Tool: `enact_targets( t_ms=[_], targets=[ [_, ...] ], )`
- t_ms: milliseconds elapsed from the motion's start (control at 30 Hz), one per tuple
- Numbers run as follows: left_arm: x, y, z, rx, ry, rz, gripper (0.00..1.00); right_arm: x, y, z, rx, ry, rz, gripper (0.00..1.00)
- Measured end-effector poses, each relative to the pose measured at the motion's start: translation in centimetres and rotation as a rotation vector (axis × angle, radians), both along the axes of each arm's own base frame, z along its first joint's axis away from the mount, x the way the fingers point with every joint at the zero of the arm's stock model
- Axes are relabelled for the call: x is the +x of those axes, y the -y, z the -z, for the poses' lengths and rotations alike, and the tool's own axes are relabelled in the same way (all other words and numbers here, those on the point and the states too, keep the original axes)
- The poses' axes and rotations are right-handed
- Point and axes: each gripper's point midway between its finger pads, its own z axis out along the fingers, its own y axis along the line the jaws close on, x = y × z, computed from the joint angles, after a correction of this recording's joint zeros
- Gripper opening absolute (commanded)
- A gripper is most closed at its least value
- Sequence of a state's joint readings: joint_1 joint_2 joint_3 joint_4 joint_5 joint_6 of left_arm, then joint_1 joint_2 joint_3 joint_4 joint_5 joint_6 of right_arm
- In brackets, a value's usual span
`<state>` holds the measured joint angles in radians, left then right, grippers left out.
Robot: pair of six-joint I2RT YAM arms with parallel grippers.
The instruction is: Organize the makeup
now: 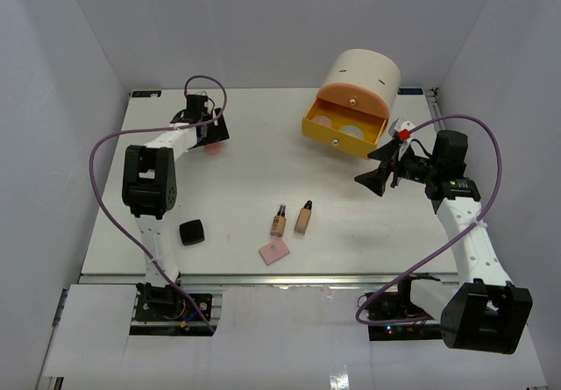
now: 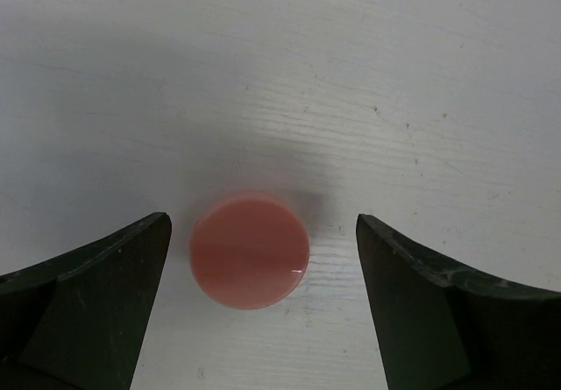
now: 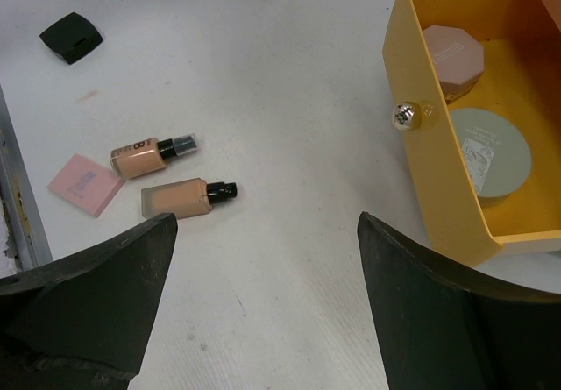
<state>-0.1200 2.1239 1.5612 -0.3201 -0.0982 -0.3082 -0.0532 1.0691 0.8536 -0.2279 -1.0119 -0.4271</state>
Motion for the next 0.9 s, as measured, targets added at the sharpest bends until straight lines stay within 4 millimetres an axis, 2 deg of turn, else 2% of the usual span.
enact_targets(
  t_ms=[167,500,667,733,800,900],
  targets=[
    [-0.8,-0.2,1.0,0.016,-0.042,0.005,0.85,0.0,0.0,0.0,0.000,0.000,0.000,0.90],
    [-1.2,-0.6,1.3,0.041,-0.065,0.012,0.65,0.0,0.0,0.0,0.000,0.000,0.000,0.90],
    [-1.3,-0.5,1.3,0.041,-0.069,0.017,0.50,0.1,0.2,0.0,0.000,0.000,0.006,0.90],
    [-1.3,-0.3,1.3,0.033,-0.070,0.024,0.43,0.1,0.2,0.0,0.000,0.000,0.008,0.90],
    [-1.4,0.0,1.2,0.021,-0.068,0.034,0.40,0.1,0.3,0.0,0.000,0.000,0.009,0.90],
    [-2.3,2.2,0.3,-0.043,-0.064,0.092,0.36,0.1,0.3,0.0,0.000,0.000,0.012,0.90]
  ],
)
